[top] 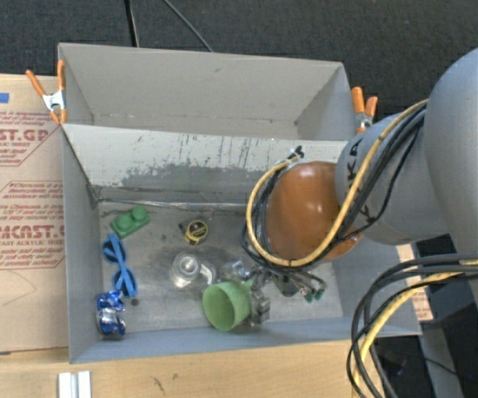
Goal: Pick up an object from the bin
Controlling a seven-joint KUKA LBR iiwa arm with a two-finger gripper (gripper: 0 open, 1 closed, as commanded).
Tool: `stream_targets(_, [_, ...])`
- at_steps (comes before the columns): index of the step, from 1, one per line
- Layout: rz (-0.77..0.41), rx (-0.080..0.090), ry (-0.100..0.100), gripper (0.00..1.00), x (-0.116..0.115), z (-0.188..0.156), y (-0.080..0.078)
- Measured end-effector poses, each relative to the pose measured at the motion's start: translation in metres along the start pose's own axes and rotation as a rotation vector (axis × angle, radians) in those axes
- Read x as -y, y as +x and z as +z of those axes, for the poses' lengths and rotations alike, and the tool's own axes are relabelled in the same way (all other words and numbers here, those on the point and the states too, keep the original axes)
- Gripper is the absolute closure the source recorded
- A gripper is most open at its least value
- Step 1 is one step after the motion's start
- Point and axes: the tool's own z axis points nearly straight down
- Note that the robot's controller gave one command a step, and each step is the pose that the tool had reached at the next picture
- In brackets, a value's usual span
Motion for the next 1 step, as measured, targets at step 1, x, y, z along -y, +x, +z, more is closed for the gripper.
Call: stream_targets(1, [0.071, -0.003, -0.001, 1.00, 0.0433, 0.0053, -0.0264])
